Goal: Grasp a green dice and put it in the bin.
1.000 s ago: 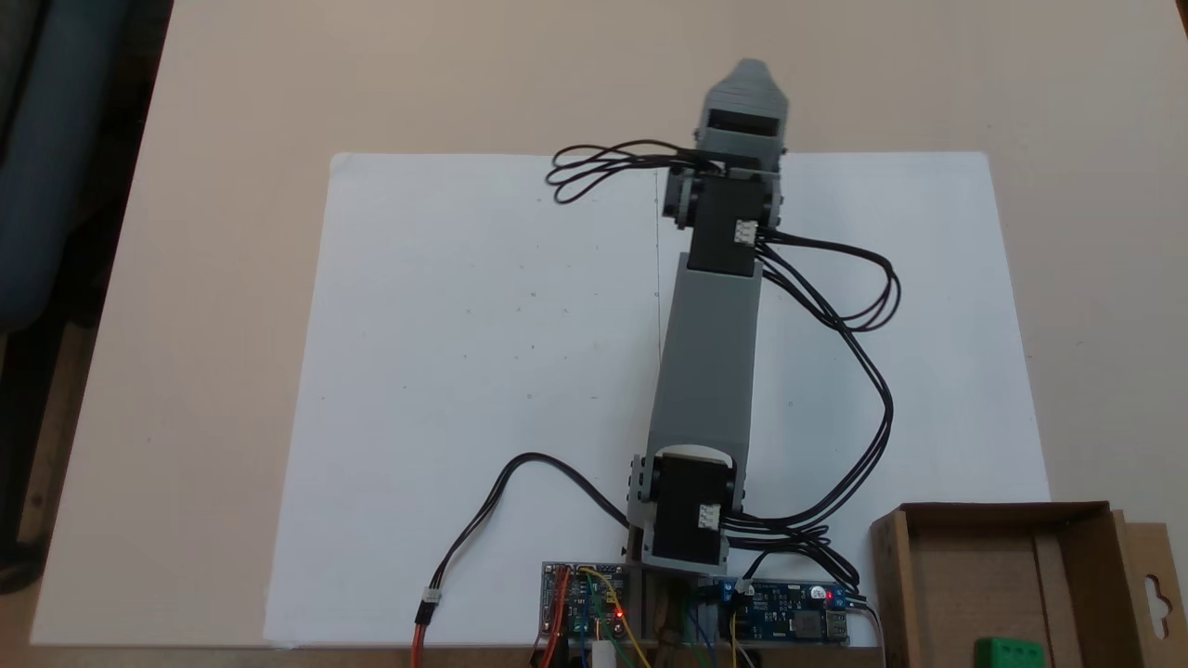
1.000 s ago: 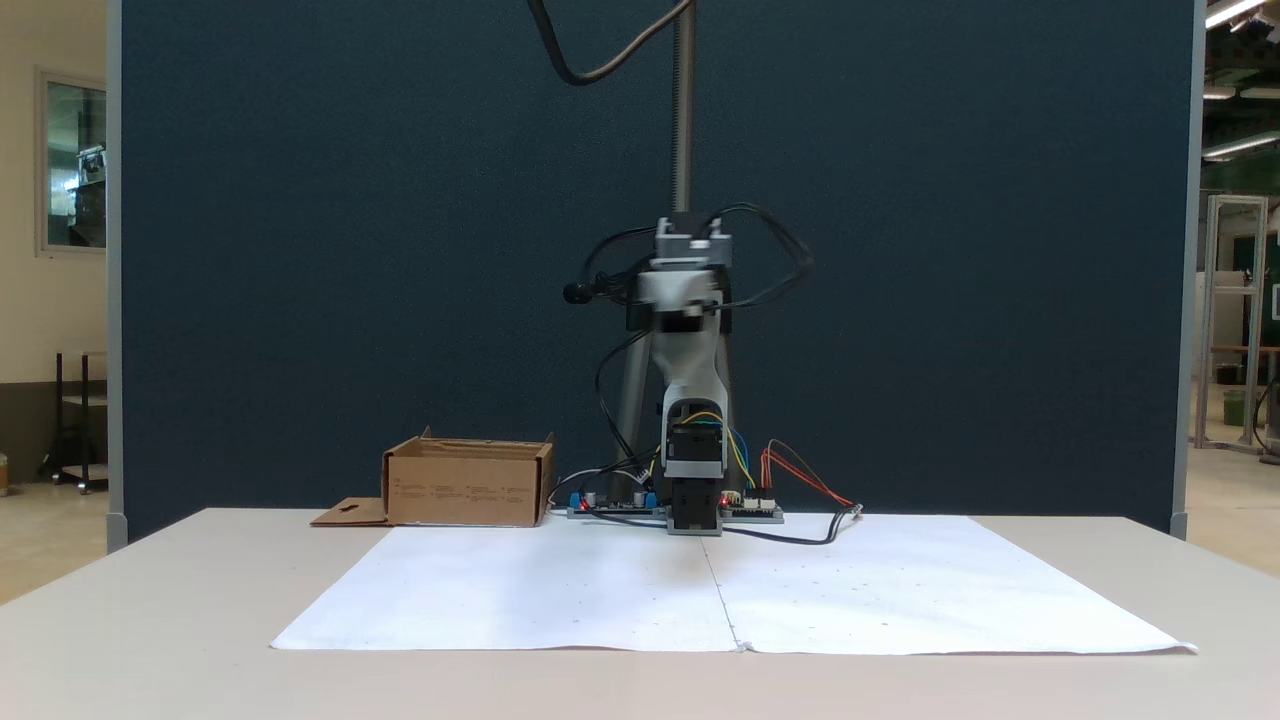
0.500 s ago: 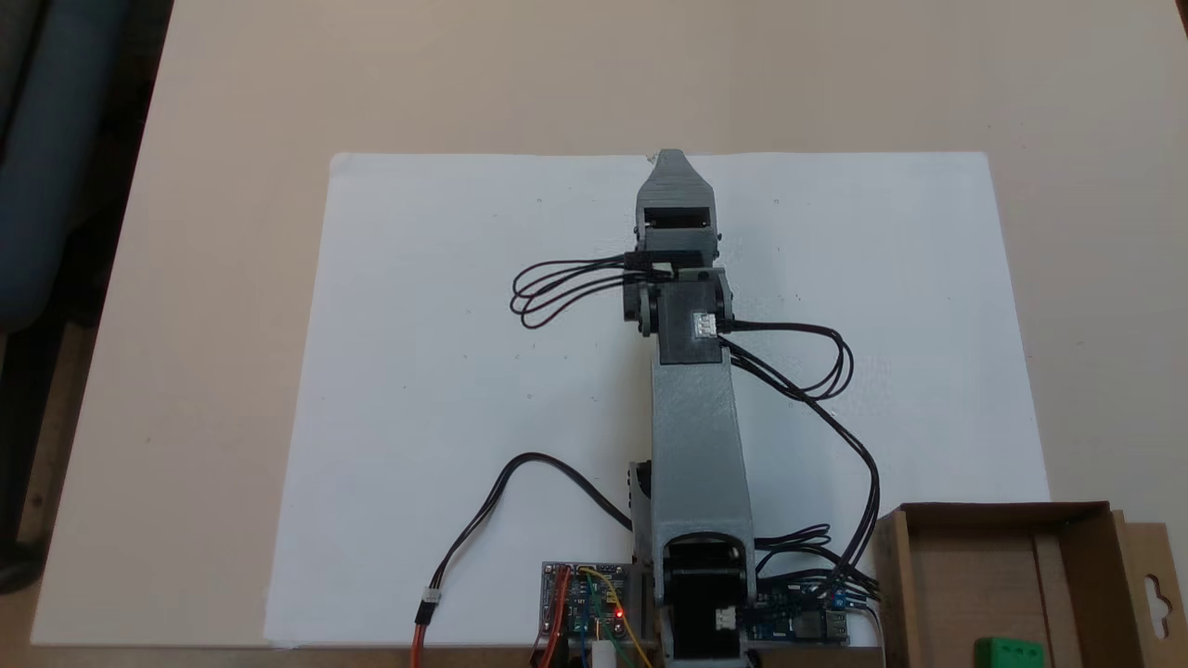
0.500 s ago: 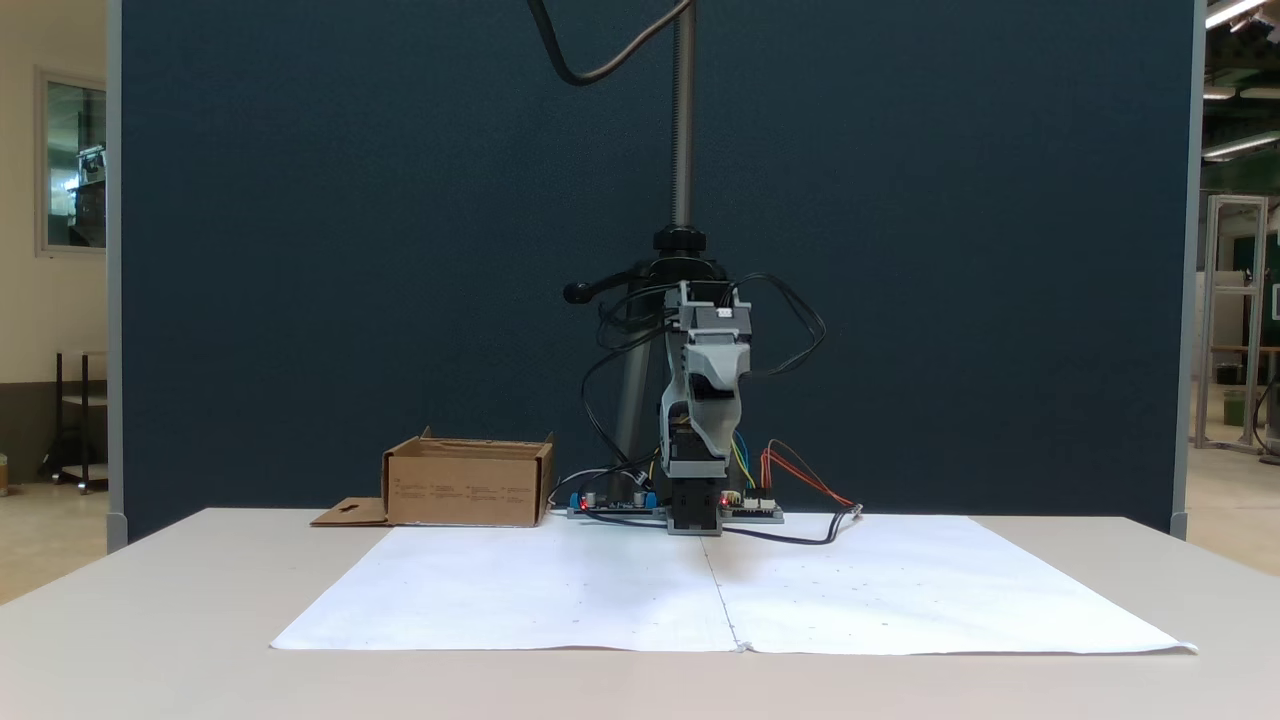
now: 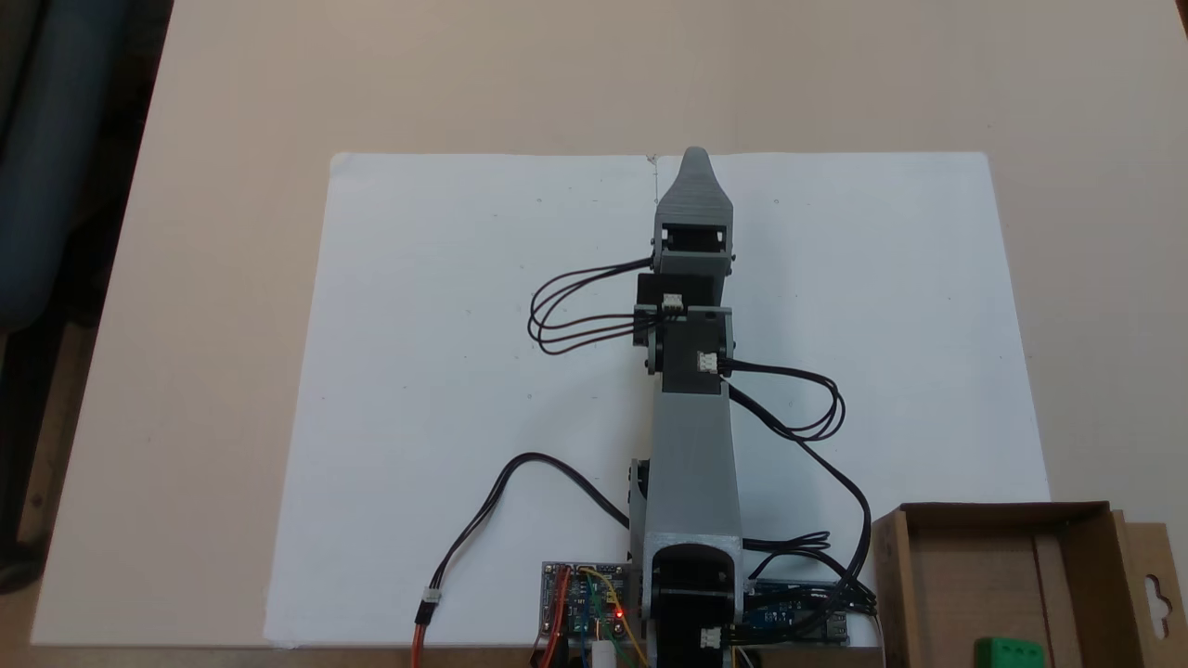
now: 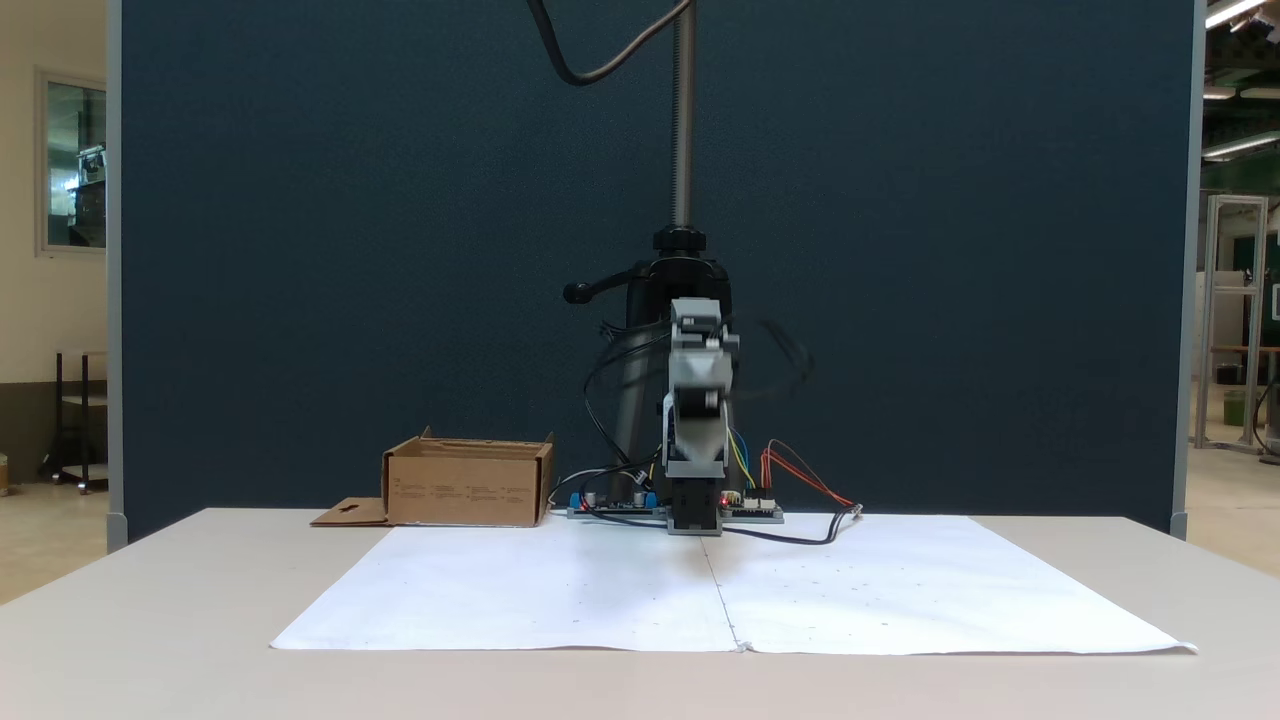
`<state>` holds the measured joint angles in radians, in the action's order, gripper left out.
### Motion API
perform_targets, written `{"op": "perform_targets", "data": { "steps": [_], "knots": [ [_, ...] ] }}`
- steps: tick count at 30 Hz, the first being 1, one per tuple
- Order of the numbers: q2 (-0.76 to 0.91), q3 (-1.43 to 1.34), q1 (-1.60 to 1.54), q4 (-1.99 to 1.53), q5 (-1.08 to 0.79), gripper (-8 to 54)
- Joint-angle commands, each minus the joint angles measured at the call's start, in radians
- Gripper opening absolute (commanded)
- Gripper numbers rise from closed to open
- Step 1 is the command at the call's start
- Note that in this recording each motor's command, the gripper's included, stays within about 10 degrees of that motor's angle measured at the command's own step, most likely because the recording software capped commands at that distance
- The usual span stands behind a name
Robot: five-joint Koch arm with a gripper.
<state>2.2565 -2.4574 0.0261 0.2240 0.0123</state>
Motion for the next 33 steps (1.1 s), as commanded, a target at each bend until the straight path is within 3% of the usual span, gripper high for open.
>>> {"op": "perform_targets", "data": {
  "steps": [1, 13, 33],
  "knots": [
    [0.115, -0.023, 0.025, 0.168, 0.017, 43.9],
    [0.115, -0.388, 0.012, 0.544, 0.009, 43.1],
    [0.114, -0.67, 0.008, 1.178, 0.003, 44.2]
  ]
}}
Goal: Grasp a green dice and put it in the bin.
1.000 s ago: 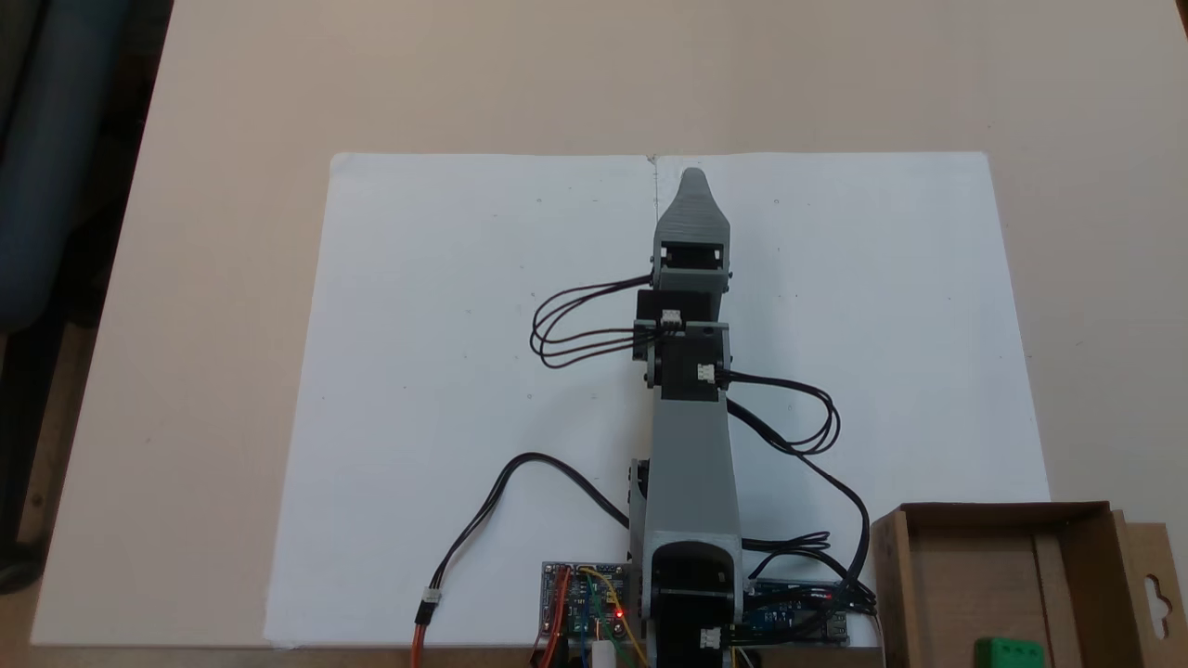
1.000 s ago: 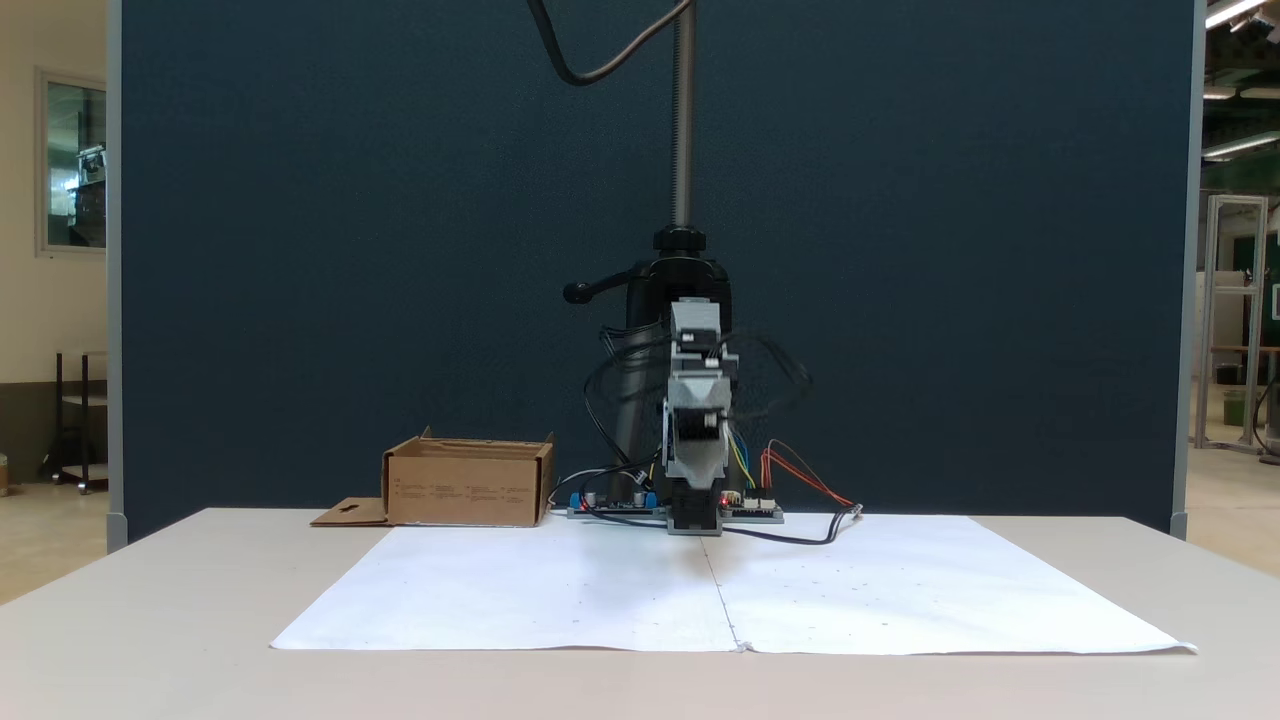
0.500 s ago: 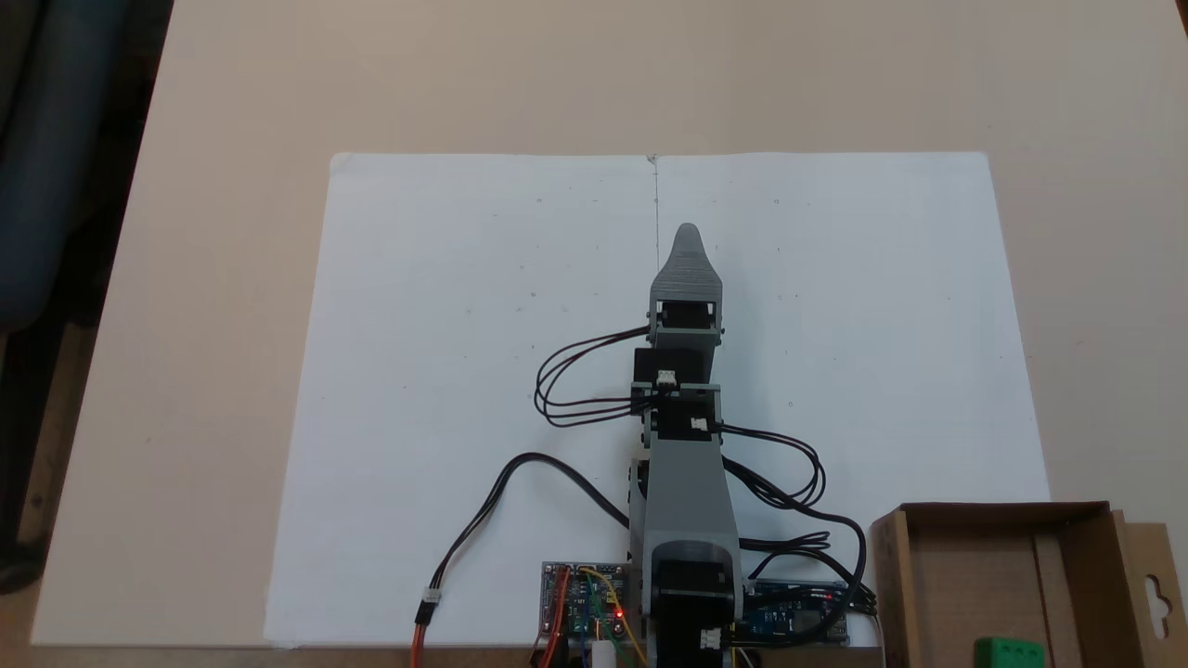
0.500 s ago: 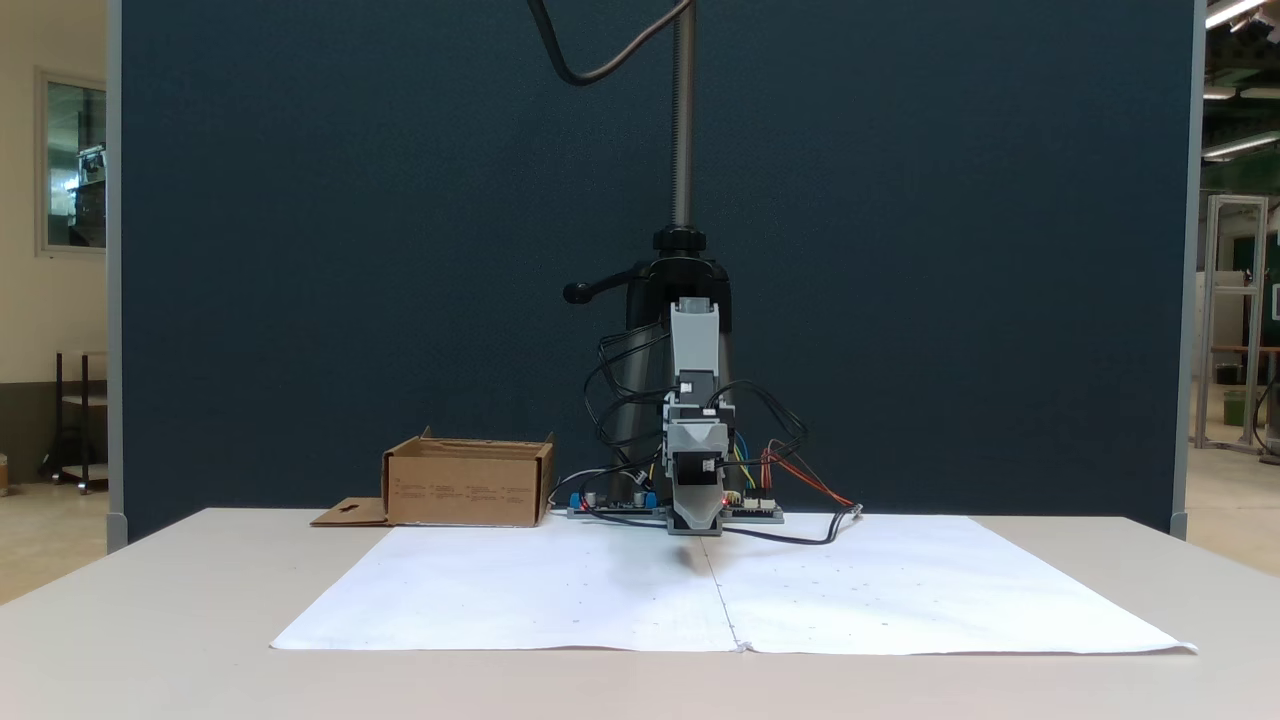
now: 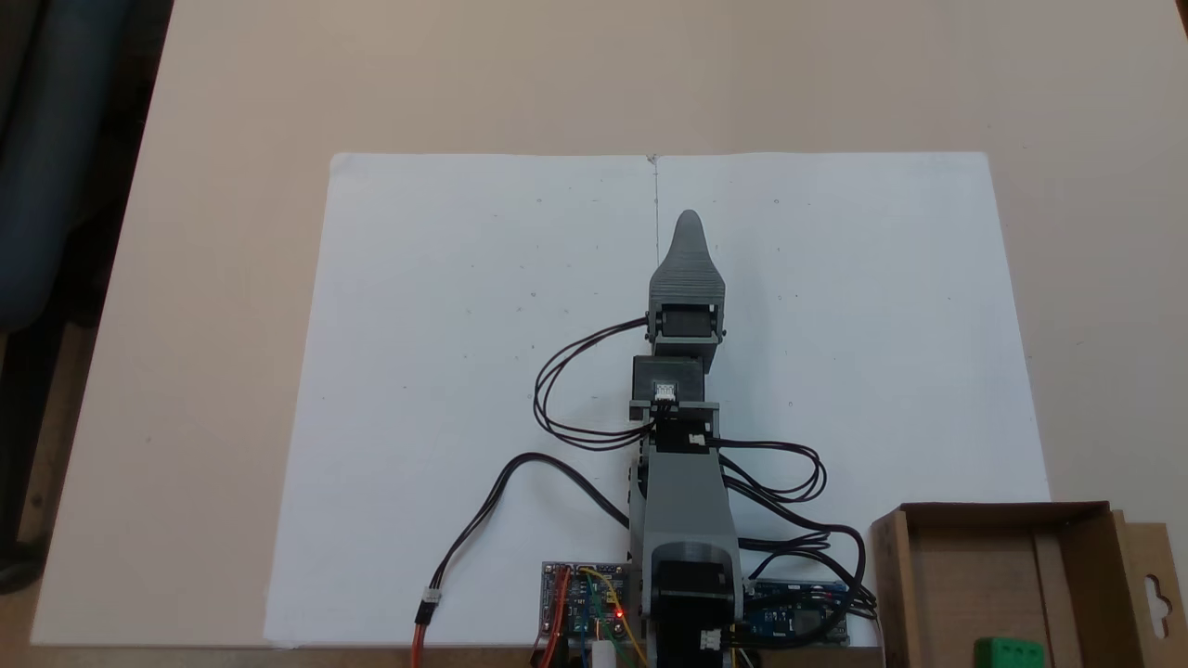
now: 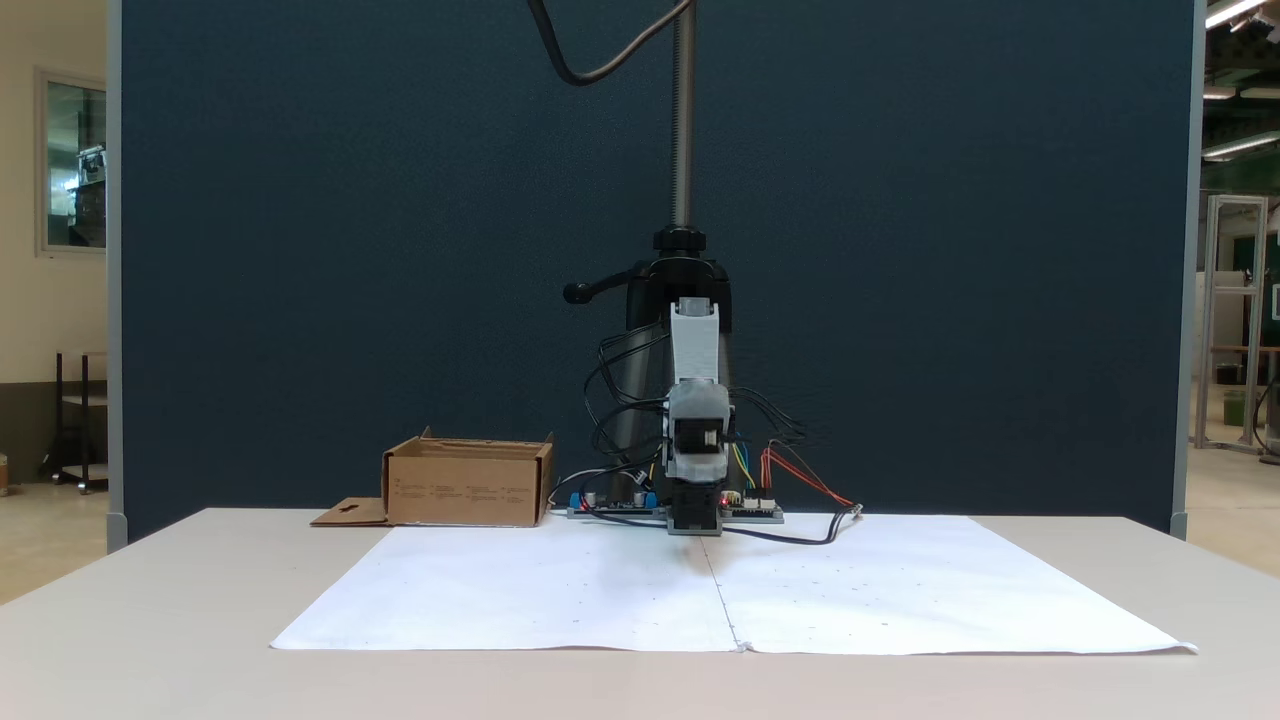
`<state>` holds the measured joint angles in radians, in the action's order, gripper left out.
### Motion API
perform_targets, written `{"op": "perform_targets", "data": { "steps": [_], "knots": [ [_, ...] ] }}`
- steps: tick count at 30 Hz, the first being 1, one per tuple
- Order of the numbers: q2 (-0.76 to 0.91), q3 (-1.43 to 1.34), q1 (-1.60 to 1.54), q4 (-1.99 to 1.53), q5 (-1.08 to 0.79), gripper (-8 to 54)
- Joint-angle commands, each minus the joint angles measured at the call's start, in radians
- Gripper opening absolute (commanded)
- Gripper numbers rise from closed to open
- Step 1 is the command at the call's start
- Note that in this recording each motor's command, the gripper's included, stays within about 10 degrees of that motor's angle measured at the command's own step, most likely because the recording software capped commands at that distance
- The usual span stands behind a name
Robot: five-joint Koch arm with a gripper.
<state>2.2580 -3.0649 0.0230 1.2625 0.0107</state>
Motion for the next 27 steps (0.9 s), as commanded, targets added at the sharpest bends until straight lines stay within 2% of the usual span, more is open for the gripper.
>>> {"op": "perform_targets", "data": {
  "steps": [1, 11, 27],
  "knots": [
    [0.112, -0.063, 0.005, 0.167, 0.005, 44.2],
    [0.11, -0.063, 0.0, 0.455, 0.006, 44.5],
    [0.109, -0.063, -0.018, 0.453, 0.006, 44.6]
  ]
}}
